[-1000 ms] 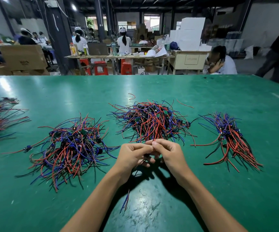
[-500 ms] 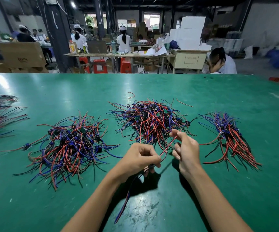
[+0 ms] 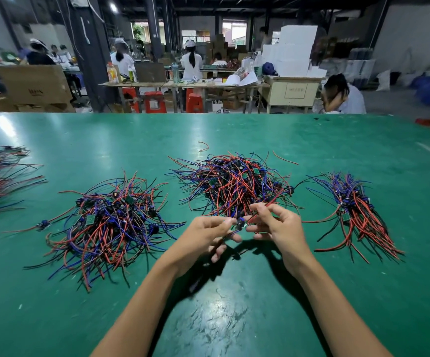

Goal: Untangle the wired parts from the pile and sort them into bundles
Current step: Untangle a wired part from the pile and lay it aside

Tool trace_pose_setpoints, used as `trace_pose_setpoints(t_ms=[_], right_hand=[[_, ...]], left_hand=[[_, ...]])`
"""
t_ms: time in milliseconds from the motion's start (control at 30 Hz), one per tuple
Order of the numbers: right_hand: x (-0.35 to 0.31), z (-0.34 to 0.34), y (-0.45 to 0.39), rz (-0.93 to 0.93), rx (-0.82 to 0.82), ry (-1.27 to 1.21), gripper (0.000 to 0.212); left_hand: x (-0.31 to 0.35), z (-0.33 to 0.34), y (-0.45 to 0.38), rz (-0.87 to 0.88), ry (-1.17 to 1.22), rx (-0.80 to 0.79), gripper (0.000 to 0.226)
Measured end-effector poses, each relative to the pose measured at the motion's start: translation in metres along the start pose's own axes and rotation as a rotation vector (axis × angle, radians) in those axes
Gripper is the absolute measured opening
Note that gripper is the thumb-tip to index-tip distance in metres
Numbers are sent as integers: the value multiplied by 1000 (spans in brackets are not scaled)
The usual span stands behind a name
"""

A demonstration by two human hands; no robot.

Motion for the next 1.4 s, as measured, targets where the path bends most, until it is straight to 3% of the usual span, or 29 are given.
trace_pose_setpoints(t_ms=[167,400,567,833,967,1100,1267,1400], right_hand=[[-1,-7,0,16,104,-187,17],[-6,-13,-1,-36,151,-408,16],[-6,-12,-2,-24,115,-526,16],[-6,-8,-2,-10,41,-624,18],[-6,-8,-4,-28,58,-557,18],[-5,-6,-3,-45,157,-318,21],[-5,-2,1,15,131,-425,22],[-33,-10,-6,-91,168,-548,18]], left_hand=[[-2,-12,-1,79,-237,118,16],[3,-16,-1,198,-612,278,17],[9,-14,2,328,-662,357,4],[13,-16,7,583,-742,487,17],[11,-19,5,574,-776,513,11],[8,-21,5,485,-821,555,7],[4,-21,8,357,-1027,587,29],[2,-24,5,289,-875,633,29]])
Point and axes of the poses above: each hand's wrist, its own y-axis away from the middle knuckle, its own z-axis out of the palm, x = y × z, the point moved 3 cm from there along -y, towards the middle knuckle, and after that the axes turned 12 degrees about -x, right-handed, at the moved point
